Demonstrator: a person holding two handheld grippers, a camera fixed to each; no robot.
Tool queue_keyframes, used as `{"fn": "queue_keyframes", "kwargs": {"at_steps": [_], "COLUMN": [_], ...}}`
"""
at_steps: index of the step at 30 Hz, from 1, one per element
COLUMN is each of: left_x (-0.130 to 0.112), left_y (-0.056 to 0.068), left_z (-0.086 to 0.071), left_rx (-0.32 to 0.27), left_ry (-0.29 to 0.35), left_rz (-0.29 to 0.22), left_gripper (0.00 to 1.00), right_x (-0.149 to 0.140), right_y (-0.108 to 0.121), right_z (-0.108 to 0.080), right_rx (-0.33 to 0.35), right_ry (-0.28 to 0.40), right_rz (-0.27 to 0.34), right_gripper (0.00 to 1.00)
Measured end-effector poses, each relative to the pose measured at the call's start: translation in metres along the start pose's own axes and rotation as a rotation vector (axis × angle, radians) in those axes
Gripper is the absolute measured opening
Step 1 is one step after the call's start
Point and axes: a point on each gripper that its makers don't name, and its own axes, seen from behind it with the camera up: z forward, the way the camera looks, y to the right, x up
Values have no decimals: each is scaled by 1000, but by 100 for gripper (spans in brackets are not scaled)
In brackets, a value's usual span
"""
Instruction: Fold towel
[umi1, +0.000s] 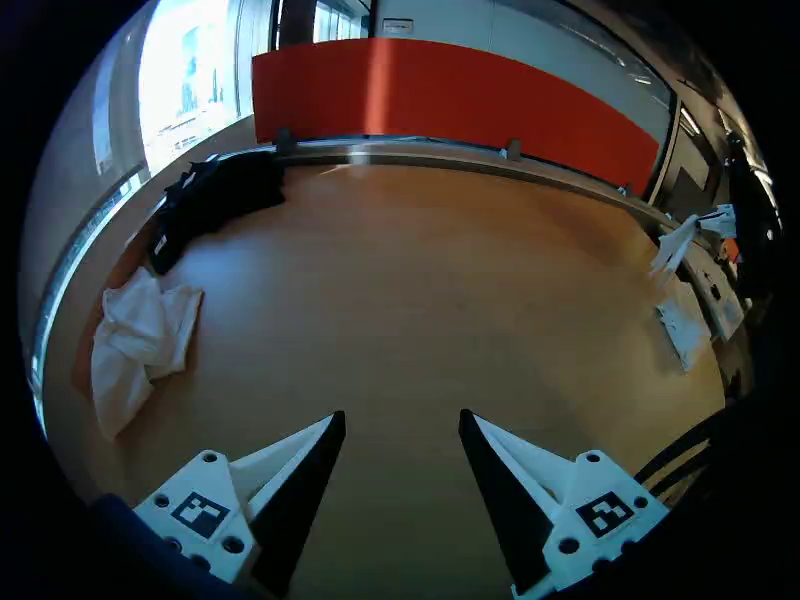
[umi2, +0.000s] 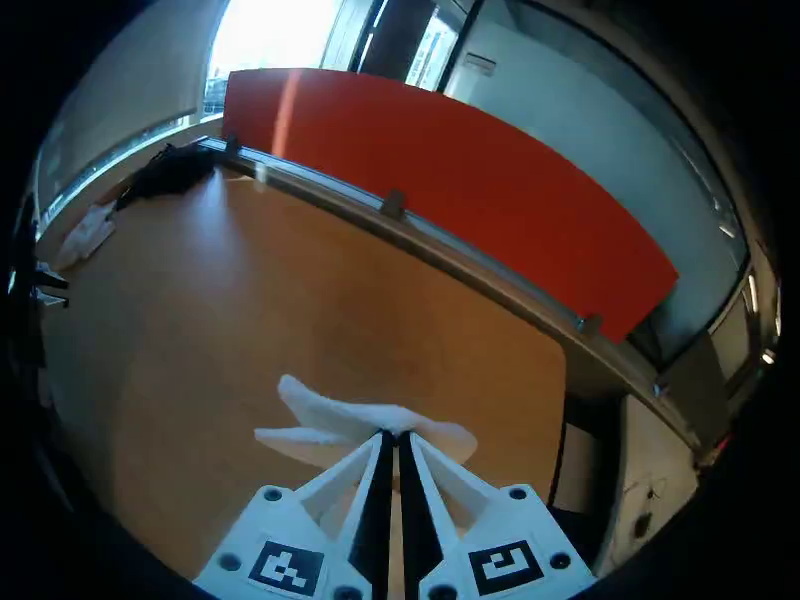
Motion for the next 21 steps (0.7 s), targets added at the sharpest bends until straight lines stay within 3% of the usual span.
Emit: {"fn": "queue_keyframes", "kwargs": {"at_steps": [14,21], "left_x": [3,4], "left_y": [14,19], "left_z": [-2,-3], "left_rx": [-10,-21], "left_ry": [4,8], "left_rz": [17,28], "left_gripper": [84,84], "right_x": [-26,-57], "right_y": [17,18], "right_z": [-22,-41], "right_rx": [-18,-27], "right_ry": [-21,-55], "right_rz": [25,40], "right_gripper": [4,4]}}
